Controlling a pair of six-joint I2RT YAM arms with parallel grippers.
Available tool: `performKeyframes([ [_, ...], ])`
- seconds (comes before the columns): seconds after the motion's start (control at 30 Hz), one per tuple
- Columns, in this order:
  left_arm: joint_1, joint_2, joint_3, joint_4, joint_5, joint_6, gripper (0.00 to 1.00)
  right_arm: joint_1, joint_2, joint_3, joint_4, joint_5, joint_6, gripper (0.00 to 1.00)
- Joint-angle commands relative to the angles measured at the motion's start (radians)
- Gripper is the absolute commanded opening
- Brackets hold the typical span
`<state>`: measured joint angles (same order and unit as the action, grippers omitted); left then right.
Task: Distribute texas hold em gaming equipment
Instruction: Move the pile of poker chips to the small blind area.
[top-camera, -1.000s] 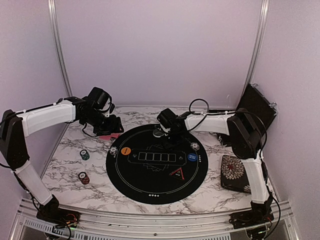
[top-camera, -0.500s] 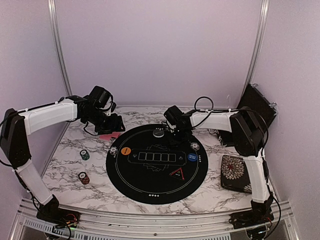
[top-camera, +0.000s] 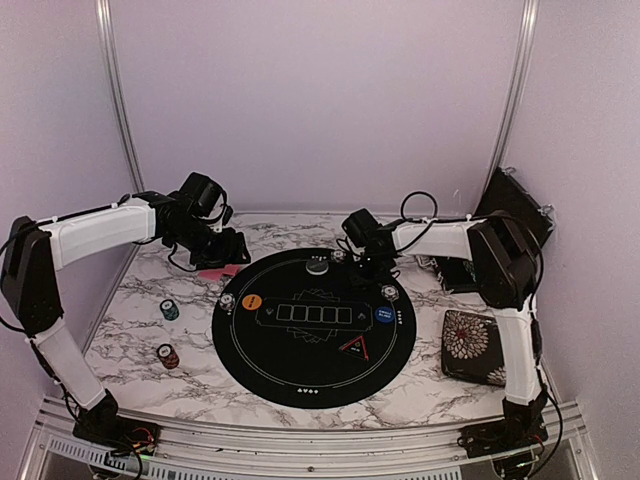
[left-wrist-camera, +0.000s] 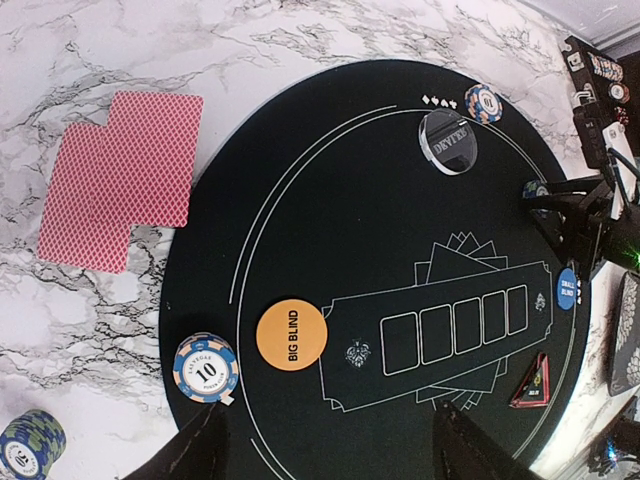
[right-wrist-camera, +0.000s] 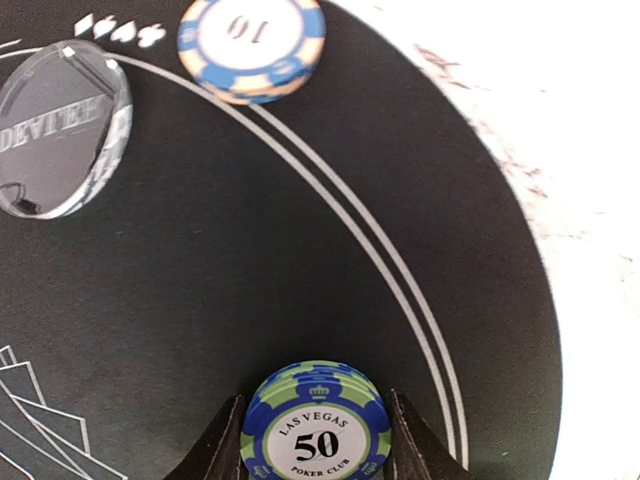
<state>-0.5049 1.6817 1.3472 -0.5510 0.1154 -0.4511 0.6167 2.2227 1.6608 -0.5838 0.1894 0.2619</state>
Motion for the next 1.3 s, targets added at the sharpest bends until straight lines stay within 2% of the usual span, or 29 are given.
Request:
performKeyframes([
  [0.0,0.006,0.013,0.032,-0.020,0.005,0.014,0.71,-0.057,0.018,-0.060,-0.104,0.088,-0.002,0.35],
  [1.27,0.006,0.033,0.045,-0.021,0.019,0.011,0.71,-0.147,-0.087,-0.212,-0.064,0.095,-0.005,0.35],
])
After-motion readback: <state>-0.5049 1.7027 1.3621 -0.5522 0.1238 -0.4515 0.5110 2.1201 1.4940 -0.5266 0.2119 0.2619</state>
